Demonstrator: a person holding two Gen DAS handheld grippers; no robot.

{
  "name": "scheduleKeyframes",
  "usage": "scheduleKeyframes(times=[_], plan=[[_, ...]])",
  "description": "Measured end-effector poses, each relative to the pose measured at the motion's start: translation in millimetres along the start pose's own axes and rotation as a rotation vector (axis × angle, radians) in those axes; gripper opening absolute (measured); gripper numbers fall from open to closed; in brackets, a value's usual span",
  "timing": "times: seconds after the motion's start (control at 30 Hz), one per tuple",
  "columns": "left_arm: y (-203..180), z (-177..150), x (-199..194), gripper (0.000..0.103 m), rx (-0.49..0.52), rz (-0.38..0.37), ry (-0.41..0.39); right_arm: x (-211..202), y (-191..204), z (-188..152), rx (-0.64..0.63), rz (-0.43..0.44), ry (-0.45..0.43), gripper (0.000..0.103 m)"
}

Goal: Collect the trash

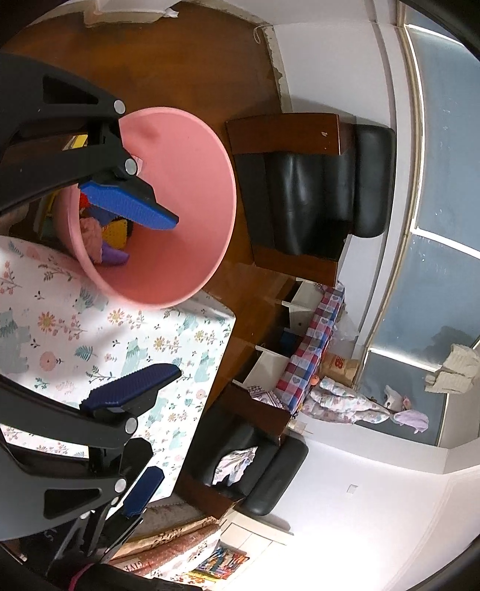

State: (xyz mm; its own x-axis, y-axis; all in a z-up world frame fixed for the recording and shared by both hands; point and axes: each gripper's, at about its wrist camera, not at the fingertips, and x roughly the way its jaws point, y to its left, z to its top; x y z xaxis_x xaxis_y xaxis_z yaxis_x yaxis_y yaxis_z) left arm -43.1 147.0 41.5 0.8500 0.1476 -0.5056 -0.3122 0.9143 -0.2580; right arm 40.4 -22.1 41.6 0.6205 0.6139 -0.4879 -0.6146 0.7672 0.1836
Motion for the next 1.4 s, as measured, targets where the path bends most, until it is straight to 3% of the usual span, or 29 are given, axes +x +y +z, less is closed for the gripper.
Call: scheduleKeyframes(times=[1.4], plan=[[-35.3,-16.9,-3.4,0.075,0.065,-0.051,0.022,-48.0,-15.5,-12.5,0.016,-0.071,-0.056,0.071]])
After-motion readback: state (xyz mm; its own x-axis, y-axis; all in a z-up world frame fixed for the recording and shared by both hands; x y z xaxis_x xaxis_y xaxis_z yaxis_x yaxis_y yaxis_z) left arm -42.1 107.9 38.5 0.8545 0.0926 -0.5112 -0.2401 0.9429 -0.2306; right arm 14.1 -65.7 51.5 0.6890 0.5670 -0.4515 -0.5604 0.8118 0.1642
